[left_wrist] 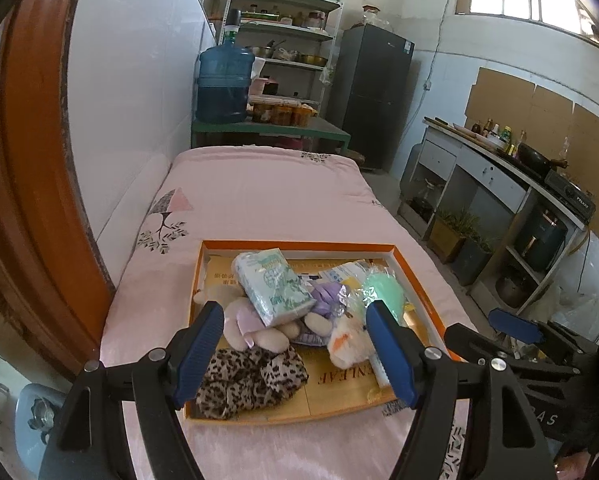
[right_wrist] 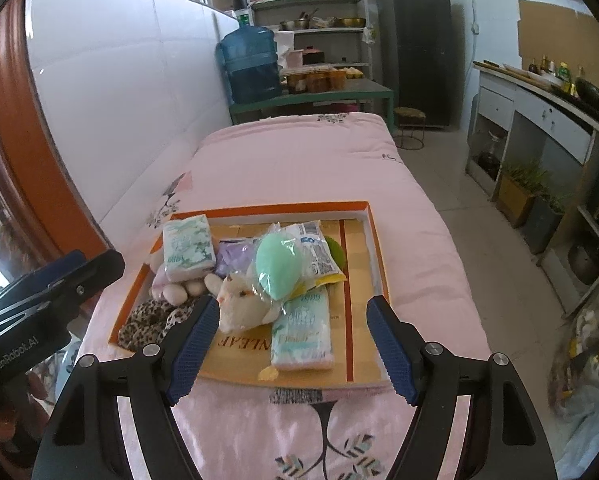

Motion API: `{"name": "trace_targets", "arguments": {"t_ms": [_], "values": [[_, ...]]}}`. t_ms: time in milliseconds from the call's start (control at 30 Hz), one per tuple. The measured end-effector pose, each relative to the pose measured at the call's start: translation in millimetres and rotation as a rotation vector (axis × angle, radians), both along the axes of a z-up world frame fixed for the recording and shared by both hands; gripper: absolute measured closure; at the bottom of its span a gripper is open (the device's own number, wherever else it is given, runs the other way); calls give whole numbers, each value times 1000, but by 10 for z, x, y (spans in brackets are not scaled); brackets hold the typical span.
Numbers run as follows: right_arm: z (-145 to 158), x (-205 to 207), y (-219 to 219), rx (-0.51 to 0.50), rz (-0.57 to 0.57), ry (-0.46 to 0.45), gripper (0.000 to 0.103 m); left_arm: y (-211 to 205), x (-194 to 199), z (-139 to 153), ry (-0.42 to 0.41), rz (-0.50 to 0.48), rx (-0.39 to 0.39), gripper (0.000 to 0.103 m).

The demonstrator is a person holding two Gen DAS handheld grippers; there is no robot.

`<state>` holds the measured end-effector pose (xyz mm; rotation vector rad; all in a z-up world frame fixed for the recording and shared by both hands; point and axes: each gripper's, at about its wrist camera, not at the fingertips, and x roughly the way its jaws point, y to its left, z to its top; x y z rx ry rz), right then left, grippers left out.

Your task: Organize soft objects

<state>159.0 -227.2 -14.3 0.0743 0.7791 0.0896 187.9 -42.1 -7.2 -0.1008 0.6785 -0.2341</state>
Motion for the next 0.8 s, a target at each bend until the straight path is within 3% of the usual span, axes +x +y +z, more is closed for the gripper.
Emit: {"name": "trace_targets", "arguments": {"t_ms": [800], "values": [[239, -596, 68, -5, -18, -48, 26, 90, -531, 153, -26, 54, 2, 30]]}}
